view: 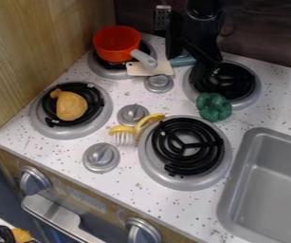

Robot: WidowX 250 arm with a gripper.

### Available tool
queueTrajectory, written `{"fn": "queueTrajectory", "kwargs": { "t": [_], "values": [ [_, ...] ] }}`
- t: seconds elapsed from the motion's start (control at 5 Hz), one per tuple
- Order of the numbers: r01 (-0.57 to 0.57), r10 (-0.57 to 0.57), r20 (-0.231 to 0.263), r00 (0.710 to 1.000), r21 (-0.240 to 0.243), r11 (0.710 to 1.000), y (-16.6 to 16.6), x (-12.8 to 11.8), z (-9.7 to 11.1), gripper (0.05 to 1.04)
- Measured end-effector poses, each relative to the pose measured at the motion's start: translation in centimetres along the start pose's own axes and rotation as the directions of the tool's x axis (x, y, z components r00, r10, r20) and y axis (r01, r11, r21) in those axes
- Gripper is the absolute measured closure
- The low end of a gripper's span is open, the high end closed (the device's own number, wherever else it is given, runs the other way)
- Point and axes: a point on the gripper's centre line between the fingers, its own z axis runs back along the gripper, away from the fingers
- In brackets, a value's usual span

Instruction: Moved the drumstick to the lower right burner

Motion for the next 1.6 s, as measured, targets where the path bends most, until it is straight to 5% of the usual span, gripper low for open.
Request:
{"fn": "queueTrajectory", "kwargs": {
  "t": [0.2, 0.6, 0.8, 1.2, 1.4, 1.6],
  "values": [
    [-0.011, 0.011, -0.042, 0.999, -0.008, 1.000, -0.4, -0.6, -1.2, 0.083],
    [-0.264, 0.280, -0.168, 0.945, 0.111, 0.958, 0.6, -3.2, -1.1, 0.083],
    [-0.359, 0.387, -0.165, 0.907, 0.178, 0.916, 1.6, -4.4, 0.8, 0.083],
    [-0.556, 0.607, -0.164, 0.778, 0.271, 0.786, 5.1, -8.6, 0.5, 0.083],
    [-0.667, 0.731, -0.150, 0.666, 0.318, 0.673, 6.9, -10.5, 0.0, 0.083],
    [-0.733, 0.802, -0.146, 0.579, 0.338, 0.591, 7.7, -12.4, -1.6, 0.083]
  ]
}}
